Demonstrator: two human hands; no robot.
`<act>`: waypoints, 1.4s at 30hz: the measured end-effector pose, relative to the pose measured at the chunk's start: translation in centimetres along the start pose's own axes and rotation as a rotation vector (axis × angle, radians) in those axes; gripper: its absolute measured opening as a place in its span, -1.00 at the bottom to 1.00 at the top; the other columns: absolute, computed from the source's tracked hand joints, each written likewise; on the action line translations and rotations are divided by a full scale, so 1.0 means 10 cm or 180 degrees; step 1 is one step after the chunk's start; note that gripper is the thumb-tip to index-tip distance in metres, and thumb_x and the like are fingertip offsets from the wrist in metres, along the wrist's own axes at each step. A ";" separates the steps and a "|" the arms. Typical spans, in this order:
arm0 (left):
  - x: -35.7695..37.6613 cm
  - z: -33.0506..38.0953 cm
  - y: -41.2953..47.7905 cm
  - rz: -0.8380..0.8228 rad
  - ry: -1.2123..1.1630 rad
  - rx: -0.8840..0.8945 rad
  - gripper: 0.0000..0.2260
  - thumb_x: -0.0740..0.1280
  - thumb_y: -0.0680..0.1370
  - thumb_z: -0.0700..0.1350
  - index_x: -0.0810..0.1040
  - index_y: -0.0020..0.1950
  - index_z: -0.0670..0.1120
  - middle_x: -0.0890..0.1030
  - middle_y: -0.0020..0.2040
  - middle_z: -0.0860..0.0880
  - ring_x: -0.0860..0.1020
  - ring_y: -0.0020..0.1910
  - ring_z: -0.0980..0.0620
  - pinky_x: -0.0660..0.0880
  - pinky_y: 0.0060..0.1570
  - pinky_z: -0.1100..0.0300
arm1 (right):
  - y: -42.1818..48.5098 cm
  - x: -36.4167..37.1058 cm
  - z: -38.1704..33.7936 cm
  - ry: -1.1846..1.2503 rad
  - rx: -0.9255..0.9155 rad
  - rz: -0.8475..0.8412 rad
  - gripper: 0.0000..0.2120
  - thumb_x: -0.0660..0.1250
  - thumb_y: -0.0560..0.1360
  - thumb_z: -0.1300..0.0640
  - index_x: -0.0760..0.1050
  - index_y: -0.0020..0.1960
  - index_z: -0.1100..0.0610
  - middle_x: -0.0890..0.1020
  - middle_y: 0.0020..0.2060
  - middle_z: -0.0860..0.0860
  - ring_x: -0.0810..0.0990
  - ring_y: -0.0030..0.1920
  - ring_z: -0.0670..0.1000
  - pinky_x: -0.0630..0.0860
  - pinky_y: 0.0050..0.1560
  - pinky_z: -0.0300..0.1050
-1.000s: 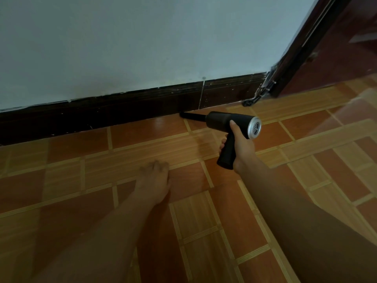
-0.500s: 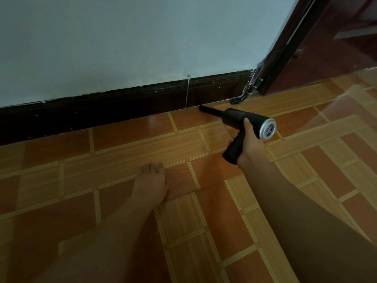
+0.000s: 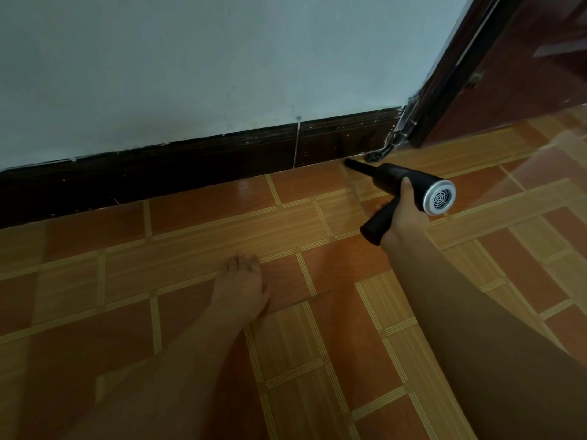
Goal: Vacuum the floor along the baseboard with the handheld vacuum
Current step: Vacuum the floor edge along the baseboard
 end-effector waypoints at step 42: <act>0.04 -0.99 -0.49 0.0007 -0.0606 -0.0098 -0.47 0.07 0.63 0.06 0.03 0.53 -0.09 0.10 0.53 -0.08 0.04 0.51 -0.03 -0.07 0.46 0.03 | -0.90 0.69 0.57 -0.0483 0.0354 -0.1239 -0.53 0.41 0.45 0.00 0.45 0.24 0.24 0.52 -0.36 0.06 0.50 -0.45 -0.03 0.50 -0.39 -0.17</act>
Point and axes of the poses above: each hand's wrist, its own y-axis towards the middle knuckle, its own x-axis out of the palm, z = x × y, the point moved 9 cm from there along y, towards the middle knuckle
